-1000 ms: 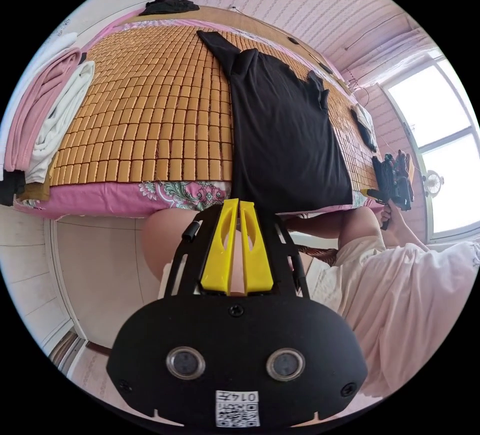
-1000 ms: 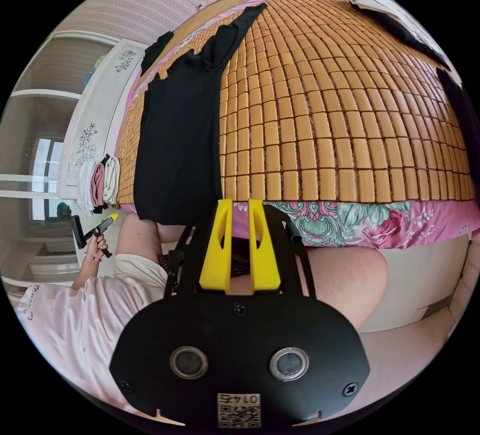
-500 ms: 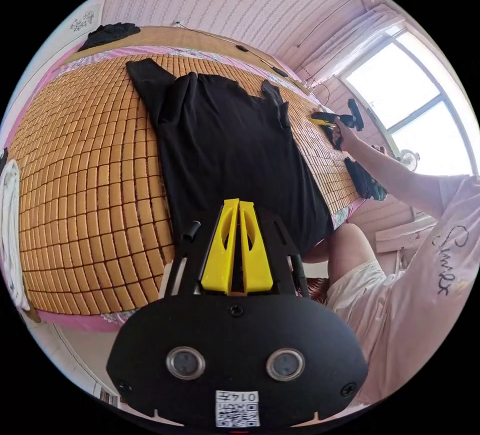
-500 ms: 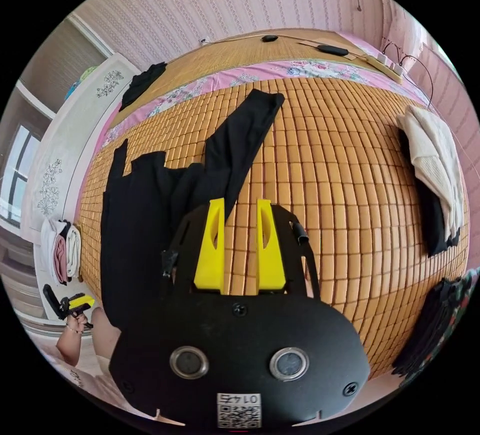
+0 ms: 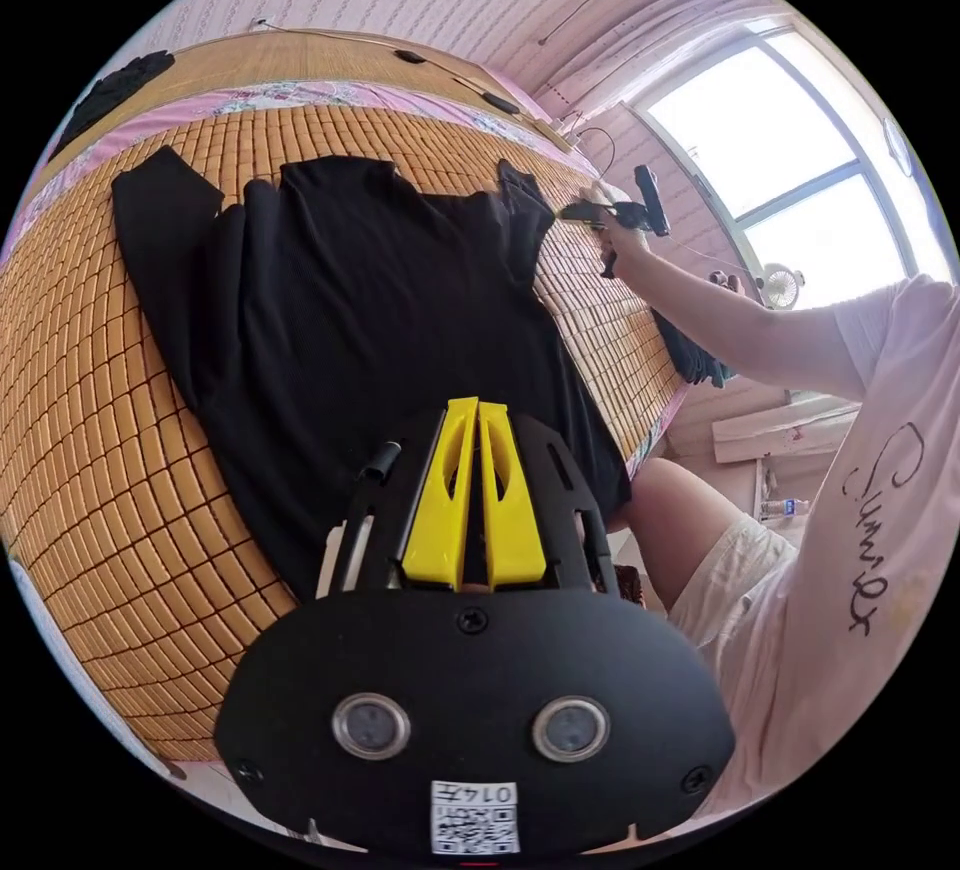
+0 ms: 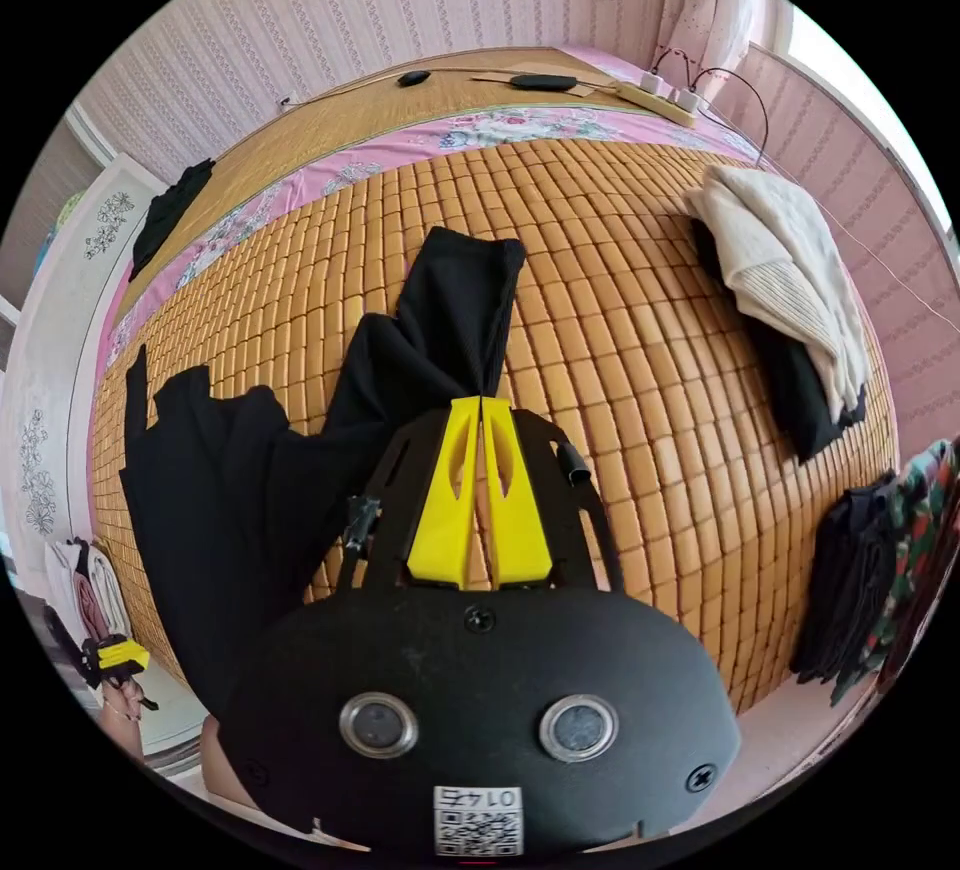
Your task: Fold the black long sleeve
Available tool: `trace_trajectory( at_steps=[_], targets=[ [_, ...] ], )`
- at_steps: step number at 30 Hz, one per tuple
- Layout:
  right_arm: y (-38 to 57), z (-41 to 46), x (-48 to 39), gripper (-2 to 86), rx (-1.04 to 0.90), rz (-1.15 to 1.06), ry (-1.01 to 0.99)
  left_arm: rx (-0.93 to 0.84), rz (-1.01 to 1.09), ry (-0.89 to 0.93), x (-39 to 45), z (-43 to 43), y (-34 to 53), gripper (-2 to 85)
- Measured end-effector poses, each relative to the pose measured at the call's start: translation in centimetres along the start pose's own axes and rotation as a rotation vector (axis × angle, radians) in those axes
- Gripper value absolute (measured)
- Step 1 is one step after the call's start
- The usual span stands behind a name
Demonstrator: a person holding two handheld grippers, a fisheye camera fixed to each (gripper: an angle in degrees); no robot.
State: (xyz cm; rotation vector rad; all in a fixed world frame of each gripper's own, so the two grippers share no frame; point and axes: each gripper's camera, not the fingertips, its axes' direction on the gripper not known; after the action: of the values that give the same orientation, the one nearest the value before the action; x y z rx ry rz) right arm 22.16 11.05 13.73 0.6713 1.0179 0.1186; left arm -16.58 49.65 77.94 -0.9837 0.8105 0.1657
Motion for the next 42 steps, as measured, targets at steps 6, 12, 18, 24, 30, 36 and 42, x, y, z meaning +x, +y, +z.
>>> trace_trajectory(
  at_steps=[6, 12, 18, 24, 30, 36, 42],
  targets=[
    [10.8, -2.8, 6.3, 5.2, -0.186, 0.135, 0.02, -0.076, 0.041, 0.004, 1.6, 1.1, -4.1, -1.0],
    [10.2, -4.7, 11.0, 9.3, -0.058, 0.25, 0.027, -0.095, 0.162, 0.024, 3.7, 7.0, -12.4, -0.6],
    [8.0, -1.1, 13.9, 9.8, -0.097, 0.358, 0.051, -0.061, 0.24, -0.037, 6.4, 13.8, -22.1, 4.3],
    [9.9, -2.1, 13.2, 0.1, -0.136, 0.3, 0.139, -0.103, 0.262, -0.089, 8.3, 18.9, -27.0, 4.9],
    [12.5, -3.0, 15.3, -0.4, -0.222, 0.329, 0.113, -0.135, 0.343, -0.117, 10.5, 20.8, -26.5, 4.5],
    [11.5, -2.3, 13.3, -0.7, -0.146, 0.339, 0.075, -0.176, 0.338, -0.19, 10.6, 23.5, -26.2, 3.1],
    [9.6, 1.1, 10.7, -0.9, -0.133, 0.285, 0.088, -0.138, 0.286, -0.187, 10.1, 23.6, -26.2, -0.1]
  ],
)
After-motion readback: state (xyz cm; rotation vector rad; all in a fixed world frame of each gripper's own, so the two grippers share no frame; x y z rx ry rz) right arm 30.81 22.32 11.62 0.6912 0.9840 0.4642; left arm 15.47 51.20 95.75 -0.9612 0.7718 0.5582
